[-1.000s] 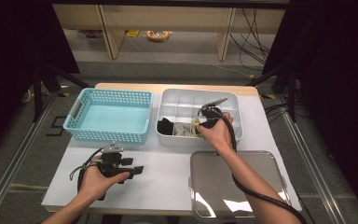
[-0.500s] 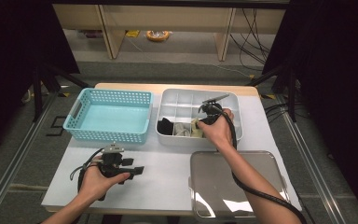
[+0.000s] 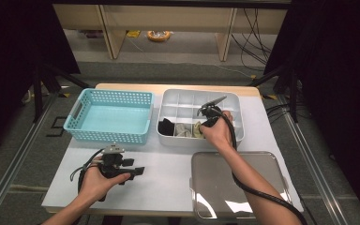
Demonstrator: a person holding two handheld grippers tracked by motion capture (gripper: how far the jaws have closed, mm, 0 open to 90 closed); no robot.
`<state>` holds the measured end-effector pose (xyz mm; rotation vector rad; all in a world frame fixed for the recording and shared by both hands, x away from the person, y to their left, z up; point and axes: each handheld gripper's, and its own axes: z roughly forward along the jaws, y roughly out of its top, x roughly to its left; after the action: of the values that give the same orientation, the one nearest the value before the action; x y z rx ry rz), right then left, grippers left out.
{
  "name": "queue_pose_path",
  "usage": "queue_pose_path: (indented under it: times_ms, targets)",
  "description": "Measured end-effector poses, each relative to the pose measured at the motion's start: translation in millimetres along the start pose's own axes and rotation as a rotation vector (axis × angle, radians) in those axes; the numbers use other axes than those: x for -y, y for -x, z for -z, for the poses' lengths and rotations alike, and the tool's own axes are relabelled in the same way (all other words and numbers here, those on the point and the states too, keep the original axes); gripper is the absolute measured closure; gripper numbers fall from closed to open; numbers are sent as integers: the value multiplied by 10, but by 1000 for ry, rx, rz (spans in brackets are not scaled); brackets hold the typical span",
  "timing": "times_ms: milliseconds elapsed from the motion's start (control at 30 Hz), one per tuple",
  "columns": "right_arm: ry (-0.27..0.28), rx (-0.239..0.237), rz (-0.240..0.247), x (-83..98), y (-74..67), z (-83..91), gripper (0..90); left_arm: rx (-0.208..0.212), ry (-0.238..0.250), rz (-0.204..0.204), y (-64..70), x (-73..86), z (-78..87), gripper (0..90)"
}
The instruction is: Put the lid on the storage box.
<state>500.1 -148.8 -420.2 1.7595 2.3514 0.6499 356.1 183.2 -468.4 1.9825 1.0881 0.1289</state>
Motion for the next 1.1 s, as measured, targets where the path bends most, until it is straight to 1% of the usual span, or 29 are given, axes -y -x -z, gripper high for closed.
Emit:
queue_pose_path:
  times_ms: [67, 100, 133, 200, 233, 267, 300, 333, 367, 400, 467, 500, 533, 567, 600, 667, 700, 733, 767, 800, 833, 867, 900, 933, 967, 1000, 1033, 1067, 1100]
  targets:
    - [-21, 1, -5, -1, -9, -8, 841, 4, 0, 1, 1, 1, -5, 376]
    - [-26, 9, 8, -5, 4, -23, 842, 6, 0, 1, 3, 0, -6, 376]
    - [-29, 9, 17, -5, 13, -35, 841, 8, -7, -9, -1, -1, 0, 376]
    - [-43, 11, 12, -13, 14, -47, 841, 2, -11, -16, -5, -4, 10, 376]
    - [-39, 9, 13, -15, 17, -60, 842, 9, 6, 1, 2, -2, -1, 376]
    - [-43, 8, 16, -18, 17, -67, 841, -1, 6, 2, 8, -3, 4, 376]
    - [-49, 14, 27, -21, 22, -72, 841, 0, 4, 0, 7, -4, 5, 376]
    - [-54, 12, 13, -20, 2, -70, 840, 1, -5, -12, -1, -5, 11, 376]
    - [-51, 9, 21, -23, 3, -71, 836, 4, -7, -14, -2, -6, 12, 376]
    - [-48, 11, 39, -24, 26, -67, 829, 6, -5, -13, 0, -7, 11, 375]
    - [-40, -10, 2, -19, 10, -27, 795, 14, 9, 4, 15, -6, 0, 373]
    - [-39, -20, -43, -9, -24, 1, 755, 18, 12, 11, 20, -6, -3, 371]
    - [-3, -40, 4, 0, 24, 25, 716, 23, 12, 9, 20, -8, -3, 368]
    - [9, -62, -43, 16, 4, 68, 692, 23, 14, 15, 27, -10, -4, 362]
    - [18, -67, -64, 30, -5, 113, 664, 36, 21, 25, 38, -15, -10, 355]
    - [59, -74, -44, 62, 22, 173, 636, 57, 22, 26, 55, -32, -15, 351]
    - [72, -82, -56, 78, 30, 207, 627, 58, 26, 32, 73, -40, -14, 350]
    - [97, -73, -46, 94, 61, 228, 616, 60, 29, 34, 87, -48, -14, 346]
    - [108, -74, -49, 115, 80, 259, 609, 70, 30, 31, 92, -56, -15, 341]
    - [126, -84, -54, 144, 107, 295, 603, 64, 34, 34, 107, -63, -15, 339]
    - [149, -94, -65, 174, 132, 329, 595, 70, 32, 37, 115, -71, -17, 337]
    - [157, -106, -87, 204, 142, 371, 594, 74, 32, 40, 122, -78, -24, 334]
    - [176, -104, -72, 237, 180, 400, 592, 81, 27, 44, 130, -84, -33, 330]
    - [183, -112, -82, 268, 198, 442, 586, 81, 27, 44, 130, -84, -33, 330]
    - [202, -117, -81, 309, 225, 492, 578, 98, 20, 42, 159, -100, -58, 334]
    - [206, -118, -88, 336, 237, 512, 578, 98, 19, 38, 178, -106, -73, 340]
    - [210, -111, -75, 369, 274, 534, 578, 103, 12, 33, 196, -116, -89, 343]
    - [207, -131, -93, 406, 285, 568, 575, 110, 9, 31, 213, -125, -106, 348]
    - [219, -113, -74, 439, 318, 574, 574, 117, 6, 31, 229, -135, -122, 351]
